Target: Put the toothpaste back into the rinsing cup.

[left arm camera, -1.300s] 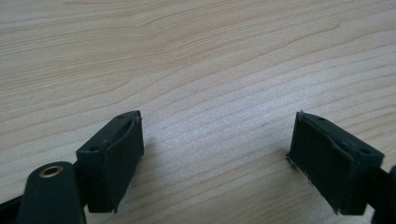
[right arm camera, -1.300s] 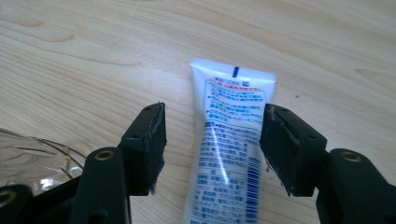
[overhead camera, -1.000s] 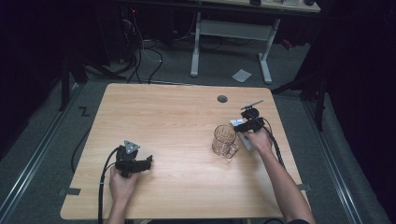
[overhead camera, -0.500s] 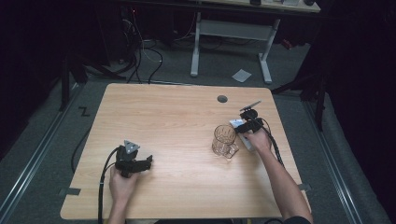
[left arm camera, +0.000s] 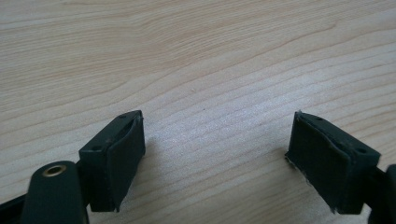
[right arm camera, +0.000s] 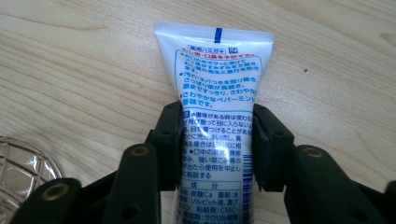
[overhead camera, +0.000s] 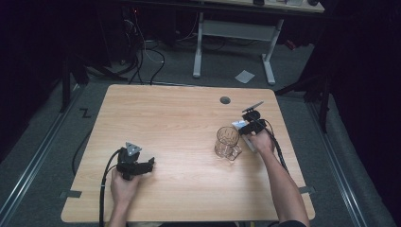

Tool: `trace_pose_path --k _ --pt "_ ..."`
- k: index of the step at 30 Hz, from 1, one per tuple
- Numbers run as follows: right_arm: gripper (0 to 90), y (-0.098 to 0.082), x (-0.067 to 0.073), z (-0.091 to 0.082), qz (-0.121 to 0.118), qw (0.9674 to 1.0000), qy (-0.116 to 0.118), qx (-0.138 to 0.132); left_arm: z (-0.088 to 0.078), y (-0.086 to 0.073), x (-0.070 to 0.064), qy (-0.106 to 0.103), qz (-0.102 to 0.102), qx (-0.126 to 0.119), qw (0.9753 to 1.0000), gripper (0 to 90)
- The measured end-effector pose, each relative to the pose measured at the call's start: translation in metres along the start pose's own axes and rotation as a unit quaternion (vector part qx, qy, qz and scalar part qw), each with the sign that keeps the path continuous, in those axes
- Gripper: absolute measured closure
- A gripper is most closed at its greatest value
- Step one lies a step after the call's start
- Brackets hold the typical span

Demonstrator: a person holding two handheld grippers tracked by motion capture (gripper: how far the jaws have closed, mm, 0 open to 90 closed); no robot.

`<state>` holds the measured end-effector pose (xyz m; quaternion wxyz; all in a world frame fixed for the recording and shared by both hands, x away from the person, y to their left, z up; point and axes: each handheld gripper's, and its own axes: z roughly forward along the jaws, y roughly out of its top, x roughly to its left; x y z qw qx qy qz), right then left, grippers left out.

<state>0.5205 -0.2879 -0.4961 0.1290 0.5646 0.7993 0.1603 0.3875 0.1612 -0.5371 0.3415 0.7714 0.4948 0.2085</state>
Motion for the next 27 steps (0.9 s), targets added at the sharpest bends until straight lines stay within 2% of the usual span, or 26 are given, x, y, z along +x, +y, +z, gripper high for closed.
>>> trace_pose_path --k 7,12,14,20,23,24,27 --pt "65.6 -0.003 0.002 -0.004 0.005 0.9999 -0.007 -0.011 0.001 0.001 0.0 0.002 -0.001 0.0 1.0 20.2" --pt "65.9 -0.004 0.0 -0.006 -0.002 0.9996 0.009 -0.028 0.001 0.001 0.0 0.002 0.0 0.0 1.0 20.1" --pt "65.9 -0.007 0.0 -0.008 0.001 0.9991 0.019 -0.037 0.001 0.001 0.0 0.003 0.001 0.0 1.0 20.0" --pt "66.0 -0.016 -0.004 -0.015 0.01 0.9979 0.033 -0.055 0.0 0.001 -0.001 0.002 0.001 0.0 1.0 19.9" --pt "65.9 -0.02 -0.01 -0.025 0.016 0.9964 0.04 -0.073 0.0 0.001 -0.001 0.002 0.001 0.0 1.0 19.9" --pt "66.0 -0.023 -0.013 -0.033 0.021 0.9947 0.049 -0.088 0.0 0.001 -0.001 0.002 0.001 0.0 1.0 19.9" --pt "65.9 -0.025 -0.015 -0.039 0.023 0.9937 0.051 -0.097 0.0 0.001 -0.001 0.001 0.003 0.0 1.0 19.9"
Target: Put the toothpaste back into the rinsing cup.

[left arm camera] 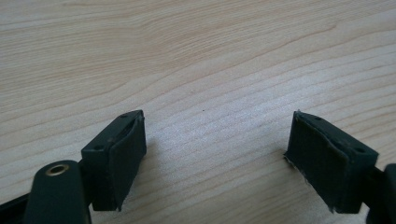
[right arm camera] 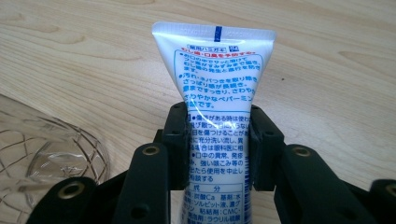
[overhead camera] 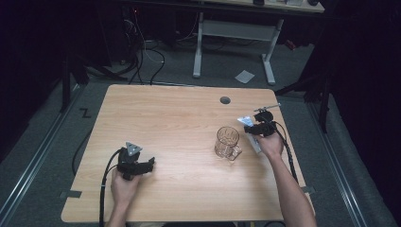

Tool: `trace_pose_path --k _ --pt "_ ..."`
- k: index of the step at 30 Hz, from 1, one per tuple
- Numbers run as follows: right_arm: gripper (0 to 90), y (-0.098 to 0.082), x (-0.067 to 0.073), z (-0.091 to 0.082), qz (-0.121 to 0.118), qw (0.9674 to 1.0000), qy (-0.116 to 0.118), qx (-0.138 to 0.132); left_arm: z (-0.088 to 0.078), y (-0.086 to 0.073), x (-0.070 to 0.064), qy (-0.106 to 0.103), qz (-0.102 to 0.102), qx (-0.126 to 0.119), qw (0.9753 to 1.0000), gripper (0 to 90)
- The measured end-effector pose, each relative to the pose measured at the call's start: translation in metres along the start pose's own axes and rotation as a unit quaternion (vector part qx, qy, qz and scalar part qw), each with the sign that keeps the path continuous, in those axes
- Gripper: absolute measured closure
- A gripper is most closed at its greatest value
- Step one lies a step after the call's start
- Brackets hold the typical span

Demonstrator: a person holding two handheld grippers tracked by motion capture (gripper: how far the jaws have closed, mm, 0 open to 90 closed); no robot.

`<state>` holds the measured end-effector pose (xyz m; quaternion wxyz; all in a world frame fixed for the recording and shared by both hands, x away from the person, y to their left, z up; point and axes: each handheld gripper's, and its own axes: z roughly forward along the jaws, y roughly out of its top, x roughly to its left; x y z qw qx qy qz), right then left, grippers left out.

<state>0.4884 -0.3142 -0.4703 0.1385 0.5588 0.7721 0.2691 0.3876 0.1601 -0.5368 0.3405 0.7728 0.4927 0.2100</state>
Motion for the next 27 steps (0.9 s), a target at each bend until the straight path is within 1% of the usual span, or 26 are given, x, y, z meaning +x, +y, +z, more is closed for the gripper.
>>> trace_pose_path --k 4,7,9,11,13,16,18,20,22,24,27 --pt "66.0 -0.002 0.0 -0.009 -0.007 0.9999 -0.006 -0.012 0.0 0.0 0.0 0.0 0.0 0.0 1.0 20.0" --pt "66.0 -0.003 -0.002 -0.013 -0.001 0.9998 0.0 -0.019 0.0 0.0 0.0 0.0 0.0 0.0 1.0 19.9" --pt "66.0 -0.004 -0.002 -0.02 -0.006 0.9997 -0.001 -0.026 0.0 0.0 0.0 0.0 0.0 0.0 1.0 19.9" --pt "66.0 -0.004 0.0 -0.026 -0.01 0.9994 0.004 -0.034 0.0 0.0 0.0 0.0 0.0 0.0 1.0 19.9" --pt "65.9 -0.004 0.001 -0.028 -0.012 0.9992 0.005 -0.037 0.0 0.0 0.0 0.0 0.0 0.0 1.0 19.9" --pt "65.9 -0.006 0.006 -0.036 -0.017 0.9984 0.01 -0.052 0.0 0.0 0.0 0.0 0.0 0.0 1.0 19.9" --pt "65.8 -0.009 0.009 -0.042 -0.024 0.9968 0.022 -0.073 0.0 0.0 0.0 0.0 0.0 0.0 1.0 19.9" --pt "65.8 -0.012 0.011 -0.049 -0.03 0.9959 0.026 -0.081 0.0 0.0 0.0 0.0 0.0 0.0 1.0 19.9" --pt "65.8 -0.013 0.012 -0.051 -0.031 0.9957 0.027 -0.082 0.0 0.0 0.0 0.0 0.0 0.0 1.0 19.9" --pt "65.8 -0.015 0.013 -0.06 -0.034 0.9949 0.032 -0.089 0.0 0.0 0.0 0.0 0.0 0.0 1.0 19.9" --pt "65.8 -0.016 0.014 -0.064 -0.035 0.9944 0.033 -0.094 0.0 0.0 0.0 0.0 0.0 0.0 1.0 20.0"
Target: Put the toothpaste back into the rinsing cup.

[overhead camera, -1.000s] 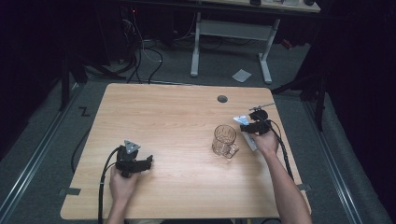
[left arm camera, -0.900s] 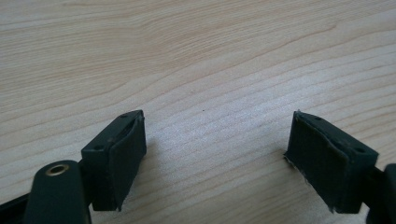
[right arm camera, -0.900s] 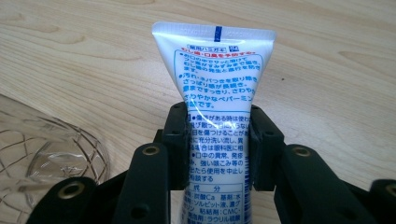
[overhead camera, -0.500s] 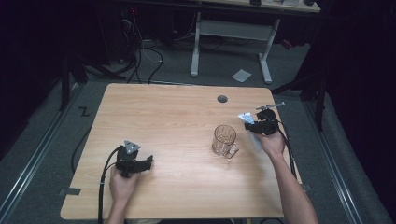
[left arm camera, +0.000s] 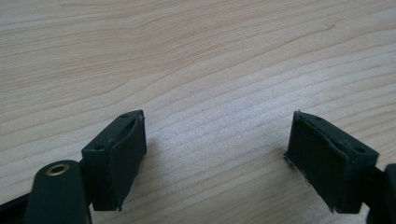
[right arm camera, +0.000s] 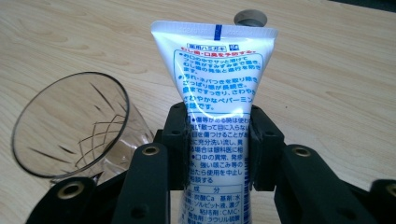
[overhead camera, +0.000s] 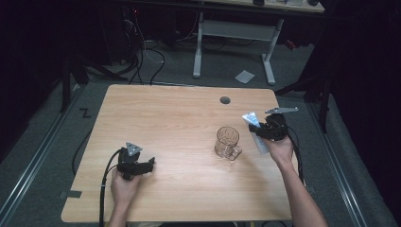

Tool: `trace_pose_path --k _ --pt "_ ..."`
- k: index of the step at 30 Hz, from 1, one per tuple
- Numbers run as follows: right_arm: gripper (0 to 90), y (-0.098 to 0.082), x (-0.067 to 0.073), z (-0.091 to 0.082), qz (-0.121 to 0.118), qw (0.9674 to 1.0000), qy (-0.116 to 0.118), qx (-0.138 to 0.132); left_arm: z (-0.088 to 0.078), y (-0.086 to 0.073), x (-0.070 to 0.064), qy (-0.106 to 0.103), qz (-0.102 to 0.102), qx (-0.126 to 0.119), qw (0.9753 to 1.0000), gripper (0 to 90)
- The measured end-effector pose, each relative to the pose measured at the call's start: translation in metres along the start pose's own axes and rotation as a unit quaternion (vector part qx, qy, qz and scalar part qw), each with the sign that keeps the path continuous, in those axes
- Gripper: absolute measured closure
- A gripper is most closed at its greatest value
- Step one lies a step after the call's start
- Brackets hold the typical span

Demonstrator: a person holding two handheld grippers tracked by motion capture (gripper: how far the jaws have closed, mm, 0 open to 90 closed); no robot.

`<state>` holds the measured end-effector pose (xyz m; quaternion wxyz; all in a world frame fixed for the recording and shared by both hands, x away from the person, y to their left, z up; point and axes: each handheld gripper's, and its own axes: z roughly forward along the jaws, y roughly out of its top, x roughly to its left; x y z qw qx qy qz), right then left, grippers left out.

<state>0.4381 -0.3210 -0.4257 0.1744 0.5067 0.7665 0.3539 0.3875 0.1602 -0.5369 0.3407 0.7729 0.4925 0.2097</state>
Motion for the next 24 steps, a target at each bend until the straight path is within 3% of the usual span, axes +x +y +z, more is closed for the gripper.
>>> trace_pose_path --k 12,24 --pt "65.7 0.004 0.015 -0.017 -0.017 0.9997 0.01 -0.017 0.0 0.0 0.0 0.0 -0.002 0.0 1.0 20.2" --pt "65.5 0.007 0.029 -0.027 -0.02 0.9987 0.026 -0.039 0.0 0.0 0.0 -0.001 -0.002 0.0 1.0 19.5"
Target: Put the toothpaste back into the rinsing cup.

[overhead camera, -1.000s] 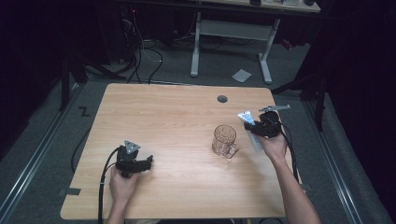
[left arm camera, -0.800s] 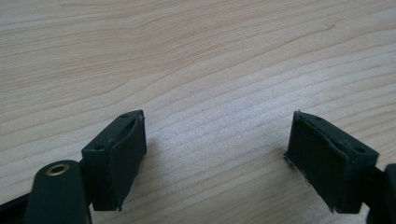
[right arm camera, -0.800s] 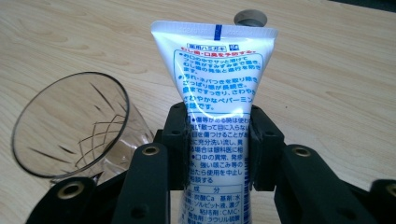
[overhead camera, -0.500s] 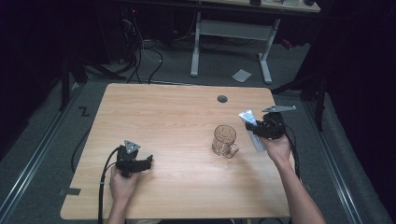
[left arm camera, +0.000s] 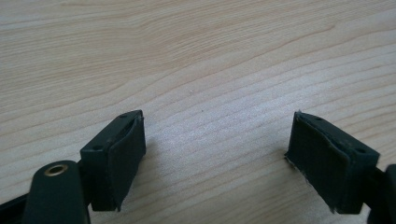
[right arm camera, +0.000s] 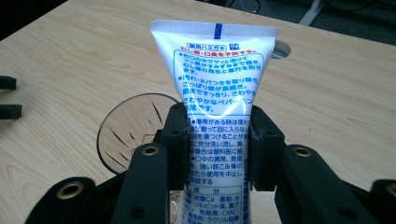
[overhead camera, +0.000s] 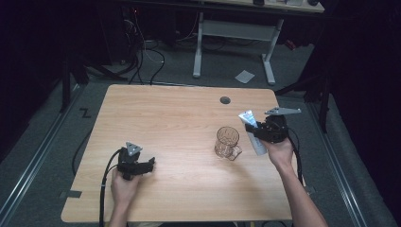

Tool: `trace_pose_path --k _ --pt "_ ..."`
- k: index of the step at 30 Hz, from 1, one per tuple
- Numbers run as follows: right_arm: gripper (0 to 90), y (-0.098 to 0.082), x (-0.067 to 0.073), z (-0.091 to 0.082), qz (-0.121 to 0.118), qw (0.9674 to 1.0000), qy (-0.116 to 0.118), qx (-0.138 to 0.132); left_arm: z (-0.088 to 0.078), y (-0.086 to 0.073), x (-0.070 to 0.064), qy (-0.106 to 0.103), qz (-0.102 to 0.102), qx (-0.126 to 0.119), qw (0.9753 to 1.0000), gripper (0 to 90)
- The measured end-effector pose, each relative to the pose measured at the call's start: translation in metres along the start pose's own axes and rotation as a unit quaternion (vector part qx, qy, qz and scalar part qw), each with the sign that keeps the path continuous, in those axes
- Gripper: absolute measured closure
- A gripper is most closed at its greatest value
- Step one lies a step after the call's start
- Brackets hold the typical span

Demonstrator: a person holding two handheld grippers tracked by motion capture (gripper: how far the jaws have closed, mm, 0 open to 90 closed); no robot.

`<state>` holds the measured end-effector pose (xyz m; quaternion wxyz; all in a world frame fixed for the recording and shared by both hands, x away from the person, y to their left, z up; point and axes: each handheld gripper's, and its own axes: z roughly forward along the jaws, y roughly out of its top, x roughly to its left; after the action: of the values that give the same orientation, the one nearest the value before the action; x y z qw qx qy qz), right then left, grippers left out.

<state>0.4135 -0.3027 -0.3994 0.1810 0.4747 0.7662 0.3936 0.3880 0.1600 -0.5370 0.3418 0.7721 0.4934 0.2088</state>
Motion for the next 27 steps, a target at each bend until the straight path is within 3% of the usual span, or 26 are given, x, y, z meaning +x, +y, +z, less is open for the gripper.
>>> trace_pose_path --k 12,27 --pt "65.4 0.015 0.018 -0.009 -0.017 0.9993 0.023 -0.023 0.0 0.0 0.0 0.0 0.001 0.001 1.0 19.4" --pt "65.2 0.026 0.033 -0.001 -0.032 0.9971 0.049 -0.049 0.0 0.0 0.0 0.0 0.001 0.001 1.0 19.4"
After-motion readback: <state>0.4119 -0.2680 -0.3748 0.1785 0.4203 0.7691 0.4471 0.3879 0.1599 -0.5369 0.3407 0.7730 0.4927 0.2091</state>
